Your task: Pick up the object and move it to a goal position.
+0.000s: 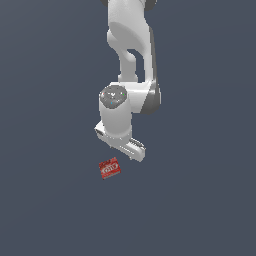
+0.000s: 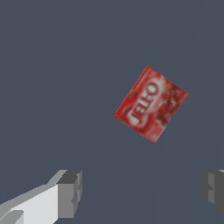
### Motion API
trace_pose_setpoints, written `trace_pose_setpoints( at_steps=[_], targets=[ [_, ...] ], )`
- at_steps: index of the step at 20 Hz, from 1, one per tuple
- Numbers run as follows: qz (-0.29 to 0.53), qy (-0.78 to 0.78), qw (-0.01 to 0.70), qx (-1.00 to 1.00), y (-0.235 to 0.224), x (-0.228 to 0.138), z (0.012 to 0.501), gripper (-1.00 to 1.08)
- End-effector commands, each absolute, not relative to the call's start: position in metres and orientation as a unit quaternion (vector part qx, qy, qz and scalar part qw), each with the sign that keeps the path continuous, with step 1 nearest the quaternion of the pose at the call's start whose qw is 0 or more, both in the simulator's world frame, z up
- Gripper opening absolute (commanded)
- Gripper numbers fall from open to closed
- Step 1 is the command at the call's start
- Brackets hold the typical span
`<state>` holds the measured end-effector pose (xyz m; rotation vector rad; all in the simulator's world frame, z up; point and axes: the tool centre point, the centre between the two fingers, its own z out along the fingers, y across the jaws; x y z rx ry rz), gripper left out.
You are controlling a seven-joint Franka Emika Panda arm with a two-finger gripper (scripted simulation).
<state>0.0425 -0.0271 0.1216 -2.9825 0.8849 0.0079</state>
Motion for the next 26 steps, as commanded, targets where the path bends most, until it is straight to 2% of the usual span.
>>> trace_pose_setpoints(
  at_steps=[1, 14, 26],
  targets=[
    [0.003, 0.324, 0.014, -0.946, -0.035, 0.047, 0.114, 1.0],
    [0.002, 0.497, 0.004, -0.868, -0.072, 0.066, 0.078, 1.0],
    [0.0, 0.554, 0.0, -0.833, -0.085, 0.071, 0.065, 1.0]
  ],
)
